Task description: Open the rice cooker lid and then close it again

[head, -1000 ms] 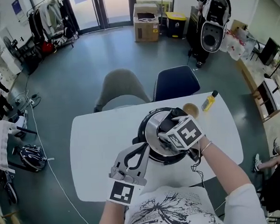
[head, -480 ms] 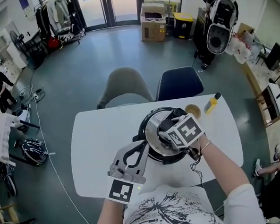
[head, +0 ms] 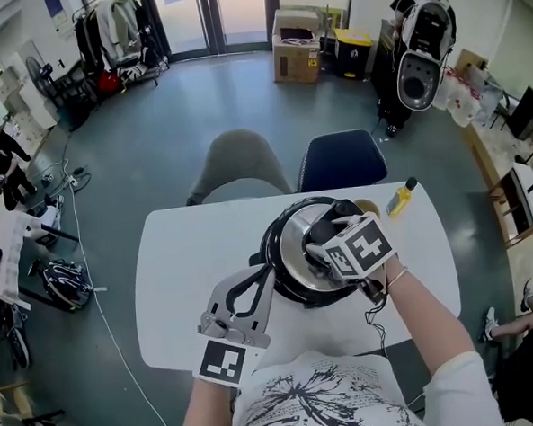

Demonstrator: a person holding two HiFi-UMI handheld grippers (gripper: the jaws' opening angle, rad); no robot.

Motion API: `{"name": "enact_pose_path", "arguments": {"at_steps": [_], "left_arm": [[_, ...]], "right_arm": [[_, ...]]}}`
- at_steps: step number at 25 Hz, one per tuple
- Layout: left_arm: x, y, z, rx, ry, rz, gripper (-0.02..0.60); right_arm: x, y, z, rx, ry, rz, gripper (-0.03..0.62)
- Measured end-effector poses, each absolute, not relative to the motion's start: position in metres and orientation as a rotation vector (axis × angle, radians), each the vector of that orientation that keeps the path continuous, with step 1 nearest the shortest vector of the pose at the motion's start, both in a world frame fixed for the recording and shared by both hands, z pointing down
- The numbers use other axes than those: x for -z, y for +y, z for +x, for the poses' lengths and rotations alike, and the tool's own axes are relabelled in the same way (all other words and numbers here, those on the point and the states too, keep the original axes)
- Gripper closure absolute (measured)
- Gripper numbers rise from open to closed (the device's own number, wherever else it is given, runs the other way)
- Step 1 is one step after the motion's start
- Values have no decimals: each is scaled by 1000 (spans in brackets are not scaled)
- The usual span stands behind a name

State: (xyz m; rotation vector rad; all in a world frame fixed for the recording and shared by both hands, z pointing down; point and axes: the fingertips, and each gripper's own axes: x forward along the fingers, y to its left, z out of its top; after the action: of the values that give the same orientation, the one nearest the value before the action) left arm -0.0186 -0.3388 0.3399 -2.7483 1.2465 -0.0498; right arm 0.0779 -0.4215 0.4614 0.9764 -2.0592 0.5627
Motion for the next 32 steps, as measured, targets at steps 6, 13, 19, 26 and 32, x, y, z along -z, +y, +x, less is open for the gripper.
{"name": "enact_pose_path", "arguments": {"at_steps": [6, 13, 19, 26, 32], "left_arm": [[-335, -302, -2, 42, 1276, -2732, 568], [-342, -235, 58, 23, 1340, -2718, 568], [-360, -175, 111, 32, 1438, -2711, 568], [-376, -115, 165, 77, 1489, -2711, 568], [-378, -78, 191, 119, 1499, -2695, 568]], "right_arm": [[-457, -378, 96, -555, -2100, 954, 299], [-465, -304, 146, -514, -2130, 891, 299], [-476, -243, 193, -487, -2163, 846, 299], [-491, -183, 239, -486, -2158, 772, 299], [-494, -146, 262, -510, -2164, 735, 299]]}}
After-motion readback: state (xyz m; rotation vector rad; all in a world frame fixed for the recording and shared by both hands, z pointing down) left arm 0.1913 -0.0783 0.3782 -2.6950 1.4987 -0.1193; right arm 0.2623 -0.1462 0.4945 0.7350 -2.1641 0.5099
